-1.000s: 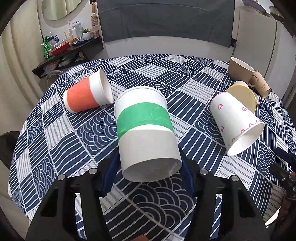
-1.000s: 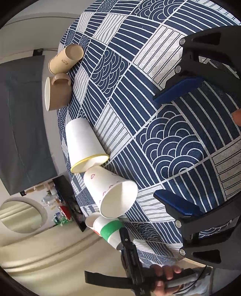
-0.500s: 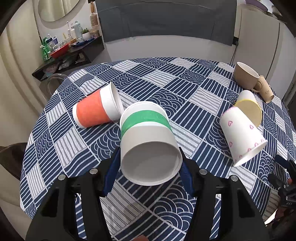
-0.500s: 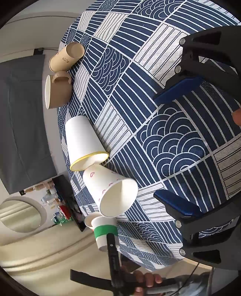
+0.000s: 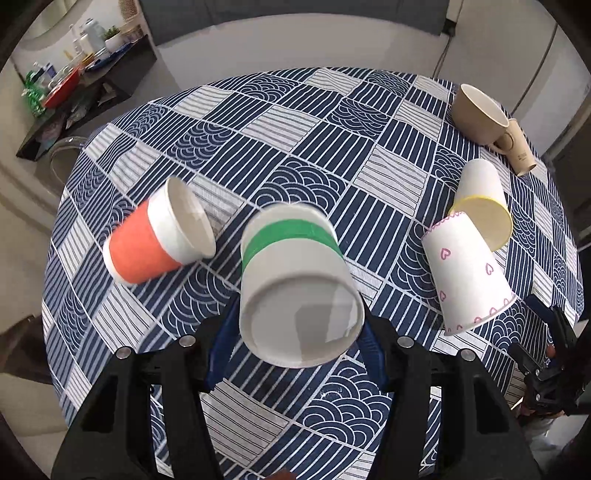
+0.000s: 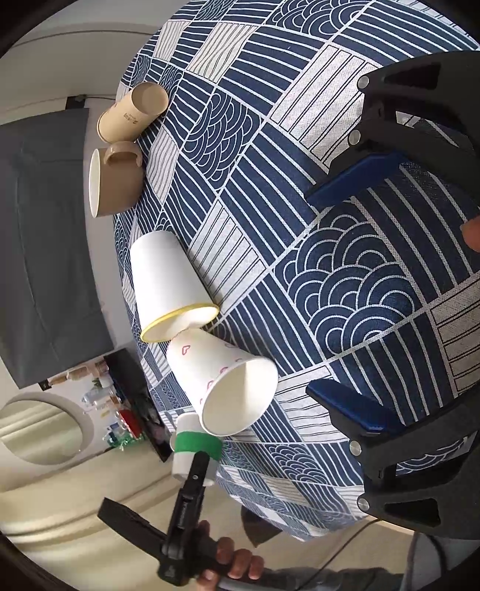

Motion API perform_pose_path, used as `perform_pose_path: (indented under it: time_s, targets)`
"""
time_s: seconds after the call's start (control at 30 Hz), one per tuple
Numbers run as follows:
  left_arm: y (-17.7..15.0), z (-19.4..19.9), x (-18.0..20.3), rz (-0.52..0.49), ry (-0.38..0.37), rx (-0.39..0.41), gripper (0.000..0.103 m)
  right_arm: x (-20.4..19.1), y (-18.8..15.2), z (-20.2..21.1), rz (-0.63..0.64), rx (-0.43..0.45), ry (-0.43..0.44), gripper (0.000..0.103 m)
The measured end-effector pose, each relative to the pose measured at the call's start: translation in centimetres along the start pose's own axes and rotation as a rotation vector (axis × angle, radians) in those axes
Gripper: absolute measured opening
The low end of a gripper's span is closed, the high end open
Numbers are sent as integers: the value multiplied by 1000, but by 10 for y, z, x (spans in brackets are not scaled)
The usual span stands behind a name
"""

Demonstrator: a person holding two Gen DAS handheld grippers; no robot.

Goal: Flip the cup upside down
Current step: 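Lower the cup rim-down onto the cloth and open the left gripper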

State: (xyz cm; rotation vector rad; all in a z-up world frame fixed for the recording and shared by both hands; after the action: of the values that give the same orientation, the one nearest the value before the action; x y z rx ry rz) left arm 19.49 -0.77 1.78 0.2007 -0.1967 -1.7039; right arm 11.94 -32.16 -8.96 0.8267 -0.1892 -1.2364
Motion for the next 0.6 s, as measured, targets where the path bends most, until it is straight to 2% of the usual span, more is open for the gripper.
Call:
perform_pose_path:
  time_s: [0.07, 0.17, 0.33, 0.37, 0.4, 0.47, 0.53, 0.6]
  targets:
    - [11, -1, 3, -25, 9, -30, 59, 0, 0, 0, -2, 1, 2, 90]
    - [27, -5, 6, -49, 69, -41, 59, 0, 1, -1, -3, 1, 6, 90]
    - [36, -12, 9, -67, 79, -56, 59, 0, 2, -2, 4, -5, 4, 91]
    - [35, -12, 8, -66, 75, -54, 62, 0, 2, -2, 6, -5, 3, 91]
    - [35, -11, 7, -63, 72, -52, 71, 0, 3, -2, 6, -6, 4, 91]
    - [33, -8, 5, -68, 68, -37, 79, 0, 3, -2, 4, -5, 8, 91]
    - [30, -5, 2, -68, 70, -26, 79, 0, 3, -2, 4, -5, 7, 91]
    - [27, -1, 0, -68, 63, -12, 86, 0, 3, -2, 4, -5, 7, 91]
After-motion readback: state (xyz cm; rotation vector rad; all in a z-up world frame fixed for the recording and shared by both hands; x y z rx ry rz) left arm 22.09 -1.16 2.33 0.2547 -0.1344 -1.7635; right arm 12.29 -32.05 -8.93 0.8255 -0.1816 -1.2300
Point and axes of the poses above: each gripper's, at about its wrist camera, not at the fingertips, and z roughly against the way its jaws point, x to its right, y to its top, the point moved 3 cm from there along -z, roughly the way its jaws point, and after that the axes turned 6 degrees about -x, right-handed, at the moved point
